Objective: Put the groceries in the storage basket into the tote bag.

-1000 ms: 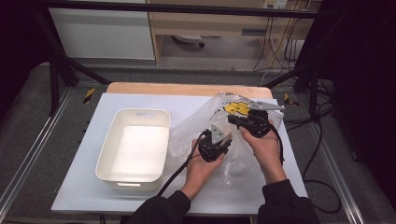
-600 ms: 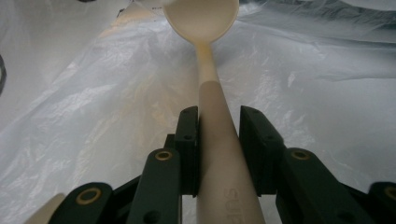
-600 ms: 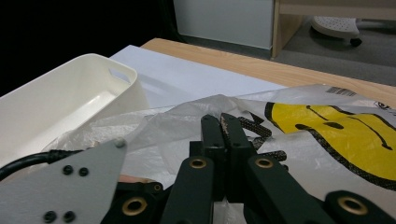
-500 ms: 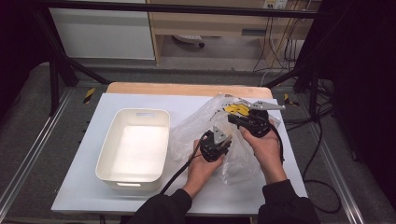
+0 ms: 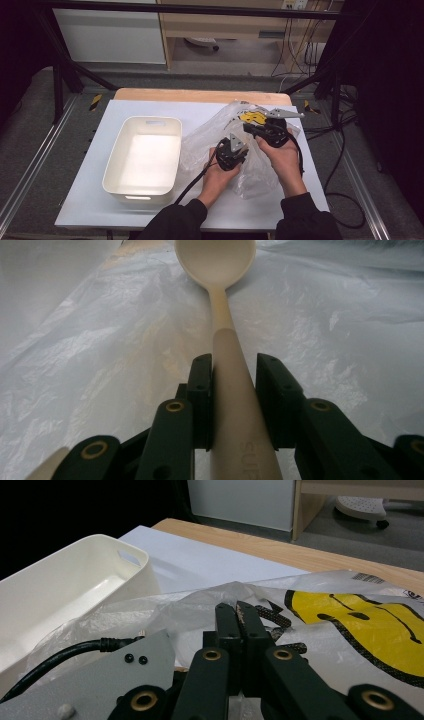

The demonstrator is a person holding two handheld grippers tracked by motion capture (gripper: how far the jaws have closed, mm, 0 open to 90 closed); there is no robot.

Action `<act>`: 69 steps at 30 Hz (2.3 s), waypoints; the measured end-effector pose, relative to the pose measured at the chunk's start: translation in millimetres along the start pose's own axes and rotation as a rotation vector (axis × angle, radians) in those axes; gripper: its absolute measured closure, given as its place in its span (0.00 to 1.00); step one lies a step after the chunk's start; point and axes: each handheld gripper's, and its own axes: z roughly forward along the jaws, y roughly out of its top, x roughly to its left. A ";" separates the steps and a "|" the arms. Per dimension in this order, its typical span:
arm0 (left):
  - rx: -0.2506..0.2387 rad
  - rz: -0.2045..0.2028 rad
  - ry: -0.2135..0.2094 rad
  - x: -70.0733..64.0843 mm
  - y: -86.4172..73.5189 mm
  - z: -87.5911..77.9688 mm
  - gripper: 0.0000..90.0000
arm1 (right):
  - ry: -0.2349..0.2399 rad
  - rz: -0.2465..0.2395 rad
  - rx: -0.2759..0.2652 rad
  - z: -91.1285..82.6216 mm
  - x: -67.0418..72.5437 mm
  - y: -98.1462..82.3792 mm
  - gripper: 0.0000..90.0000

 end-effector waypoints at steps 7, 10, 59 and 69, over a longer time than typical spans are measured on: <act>-0.001 0.004 -0.008 2.5 -2.7 4.4 0.76 | 0.001 0.001 0.000 0.0 -0.2 -0.1 1.00; 0.003 0.014 -0.004 1.4 -3.9 5.4 0.76 | 0.002 0.000 0.000 -0.3 -0.3 0.0 1.00; 0.141 -0.069 -0.048 5.9 -3.4 18.2 0.69 | 0.008 0.002 -0.015 -2.4 0.2 2.3 1.00; 0.083 -0.082 -0.049 0.5 -4.9 -21.2 0.61 | 0.004 0.008 0.002 -0.5 -4.0 -2.8 1.00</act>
